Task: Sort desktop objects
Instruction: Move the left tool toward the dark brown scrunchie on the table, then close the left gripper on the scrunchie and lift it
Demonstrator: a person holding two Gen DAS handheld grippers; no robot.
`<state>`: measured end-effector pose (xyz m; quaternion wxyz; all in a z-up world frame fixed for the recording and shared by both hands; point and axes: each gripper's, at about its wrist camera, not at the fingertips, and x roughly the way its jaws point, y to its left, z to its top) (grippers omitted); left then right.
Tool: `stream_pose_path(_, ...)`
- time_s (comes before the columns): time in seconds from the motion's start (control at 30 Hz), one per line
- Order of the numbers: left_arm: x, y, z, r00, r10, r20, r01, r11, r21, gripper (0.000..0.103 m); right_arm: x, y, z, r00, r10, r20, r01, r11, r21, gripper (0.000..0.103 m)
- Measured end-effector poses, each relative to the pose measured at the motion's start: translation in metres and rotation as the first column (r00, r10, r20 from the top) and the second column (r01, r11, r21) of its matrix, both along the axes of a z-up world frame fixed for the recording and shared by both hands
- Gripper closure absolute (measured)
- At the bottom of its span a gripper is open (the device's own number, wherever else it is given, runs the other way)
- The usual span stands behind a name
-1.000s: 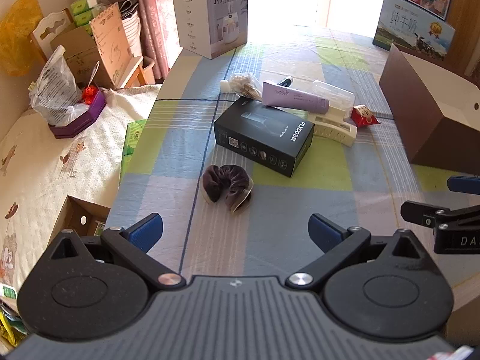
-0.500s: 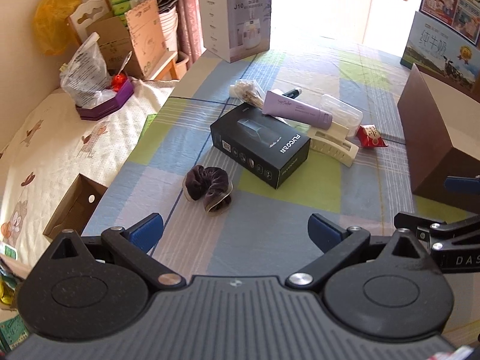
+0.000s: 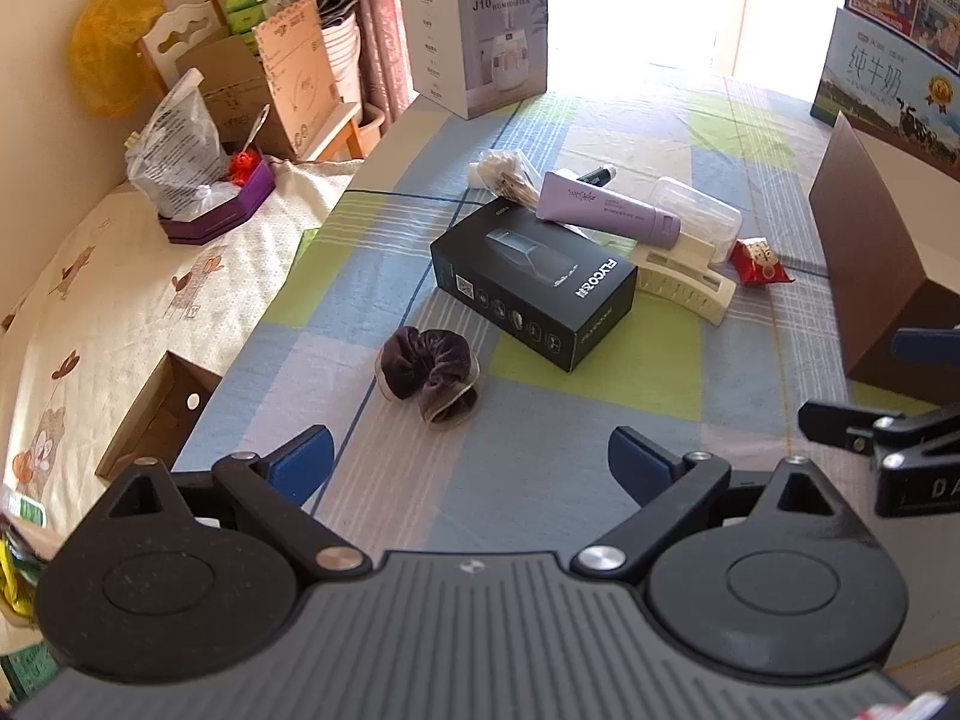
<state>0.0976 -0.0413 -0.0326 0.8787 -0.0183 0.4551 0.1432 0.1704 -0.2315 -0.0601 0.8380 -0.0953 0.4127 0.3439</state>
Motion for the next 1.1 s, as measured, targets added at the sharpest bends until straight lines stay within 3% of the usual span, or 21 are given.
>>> stream_pose_path(0.33,0.037,0.038,-0.028,0.987,-0.157,-0.031,0.157,0.988,0.001,0.012,0.013,0.031,-0.011,0.991,-0.132,-0.037,0.131,0.991,-0.019,0.002)
stream_pose_path(0.47,0.051,0.051,-0.043,0.977,-0.209,-0.038,0.209,0.978,-0.003,0.020,0.017,0.036,-0.018,0.985,-0.167,-0.048,0.165,0.985,-0.041,0.002)
stream_pose_path(0.73,0.072,0.068,-0.062,0.964,-0.262,-0.048,0.261,0.965,-0.021,0.024,0.029,0.045,-0.026,0.980,-0.192,-0.045,0.189,0.980,-0.068,0.002)
stream_pose_path(0.83,0.078,0.070,-0.068,0.958,-0.283,-0.054,0.282,0.959,-0.031,0.029,0.035,0.050,-0.026,0.983,-0.180,-0.035,0.177,0.981,-0.074,0.002)
stream_pose_path(0.93,0.082,0.070,-0.074,0.954,-0.292,-0.068,0.290,0.956,-0.036,0.043,0.041,0.058,-0.023,0.987,-0.158,-0.019,0.156,0.985,-0.079,0.002)
stream_pose_path(1.0,0.083,0.073,-0.078,0.953,-0.294,-0.078,0.290,0.955,-0.052,0.060,0.046,0.063,-0.021,0.991,-0.133,-0.002,0.133,0.988,-0.080,0.002)
stream_pose_path(1.1,0.082,0.077,-0.078,0.953,-0.295,-0.074,0.290,0.954,-0.069,0.076,0.056,0.072,-0.017,0.996,-0.085,0.033,0.087,0.993,-0.085,0.002)
